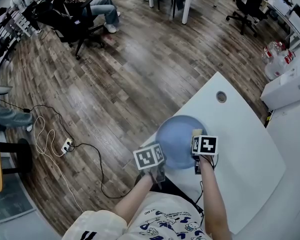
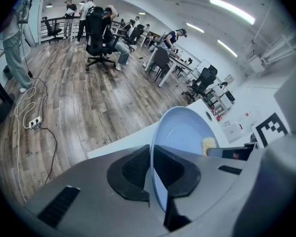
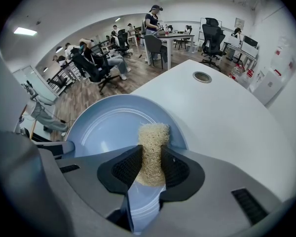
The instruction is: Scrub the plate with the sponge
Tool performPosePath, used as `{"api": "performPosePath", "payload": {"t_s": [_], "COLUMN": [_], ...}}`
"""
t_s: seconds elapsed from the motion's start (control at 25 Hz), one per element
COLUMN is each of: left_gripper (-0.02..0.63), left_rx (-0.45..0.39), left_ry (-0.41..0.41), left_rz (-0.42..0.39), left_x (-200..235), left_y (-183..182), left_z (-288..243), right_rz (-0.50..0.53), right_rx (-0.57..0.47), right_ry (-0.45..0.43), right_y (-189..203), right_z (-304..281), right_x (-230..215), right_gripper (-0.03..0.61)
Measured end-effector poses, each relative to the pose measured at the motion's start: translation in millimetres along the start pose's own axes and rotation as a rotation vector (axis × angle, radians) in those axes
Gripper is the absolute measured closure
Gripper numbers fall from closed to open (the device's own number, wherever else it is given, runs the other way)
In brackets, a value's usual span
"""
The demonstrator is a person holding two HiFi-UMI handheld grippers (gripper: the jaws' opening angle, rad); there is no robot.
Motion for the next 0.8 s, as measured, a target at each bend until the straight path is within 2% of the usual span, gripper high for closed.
{"api": "performPosePath", "payload": {"t_s": [0.8], "left_gripper": [0.589], "left_rx": [-0.013], "left_ry": [0.004], "left_rz": [0.025], "left_x": [1.3], "left_y": [1.9], "left_z": [-1.5], "right_rz": [0.011], "right_rx": [0.013], "right_ry": [0.007], "right_y": [20.6], "right_z": [5.0], "right_x": [-7.7], "right_gripper": [0.462]}}
Point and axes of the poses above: the fingertips, and each gripper's own axes: z backward along the fingers, x to its left, y out of its underside, the point moved 1 cm from there along z, backward along the fingers, and after that the axes turned 13 degrees about -z, right-handed, at the moved point
